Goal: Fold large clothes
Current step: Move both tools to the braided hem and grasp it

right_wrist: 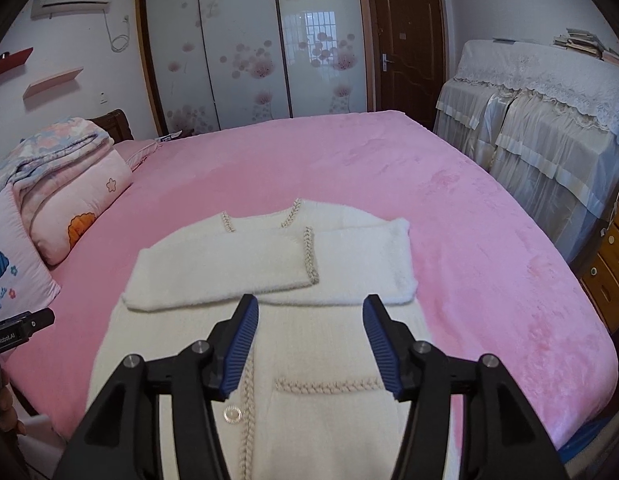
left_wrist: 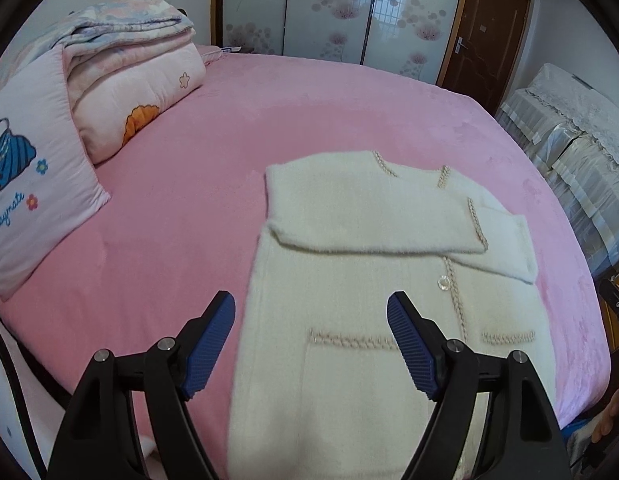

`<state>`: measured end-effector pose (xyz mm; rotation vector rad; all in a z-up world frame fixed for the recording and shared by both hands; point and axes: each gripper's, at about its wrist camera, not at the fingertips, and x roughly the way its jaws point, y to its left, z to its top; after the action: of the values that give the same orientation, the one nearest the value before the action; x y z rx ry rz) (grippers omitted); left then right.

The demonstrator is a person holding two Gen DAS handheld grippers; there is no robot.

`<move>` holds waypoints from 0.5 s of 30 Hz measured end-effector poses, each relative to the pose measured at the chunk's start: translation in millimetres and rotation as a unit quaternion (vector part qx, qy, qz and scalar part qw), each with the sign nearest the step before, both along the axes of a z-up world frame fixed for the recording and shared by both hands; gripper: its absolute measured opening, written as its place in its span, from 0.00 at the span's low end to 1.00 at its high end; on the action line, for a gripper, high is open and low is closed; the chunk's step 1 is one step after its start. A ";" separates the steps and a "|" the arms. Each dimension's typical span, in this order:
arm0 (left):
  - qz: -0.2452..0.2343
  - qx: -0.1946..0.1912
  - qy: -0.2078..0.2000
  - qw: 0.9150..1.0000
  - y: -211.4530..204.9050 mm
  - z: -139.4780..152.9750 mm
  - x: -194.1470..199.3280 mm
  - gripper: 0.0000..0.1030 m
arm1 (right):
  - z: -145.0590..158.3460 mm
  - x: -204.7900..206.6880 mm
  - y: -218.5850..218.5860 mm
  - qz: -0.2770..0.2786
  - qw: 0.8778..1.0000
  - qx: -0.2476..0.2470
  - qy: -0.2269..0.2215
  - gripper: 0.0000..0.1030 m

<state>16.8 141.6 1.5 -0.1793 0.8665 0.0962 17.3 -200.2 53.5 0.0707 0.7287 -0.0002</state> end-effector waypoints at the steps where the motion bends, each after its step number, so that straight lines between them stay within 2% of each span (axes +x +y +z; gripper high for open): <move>1: -0.001 0.000 0.002 1.000 -1.6 -3.3 -5.8 0.75 | -3.0 -6.5 -0.7 0.001 1.000 0.001 0.002 0.54; 8: -0.008 0.006 0.047 0.999 -2.7 -51.3 -44.0 0.75 | -38.4 -53.4 -9.6 0.017 0.999 -0.006 0.035 0.54; 15: -0.037 0.025 0.107 0.993 4.3 -108.5 -60.2 0.75 | -69.0 -86.4 -33.4 0.032 0.997 -0.015 0.071 0.54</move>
<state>-43.4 145.8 -107.0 -0.0903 1.0818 0.0694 -69.1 -233.6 -15.5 0.0182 0.8730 0.0460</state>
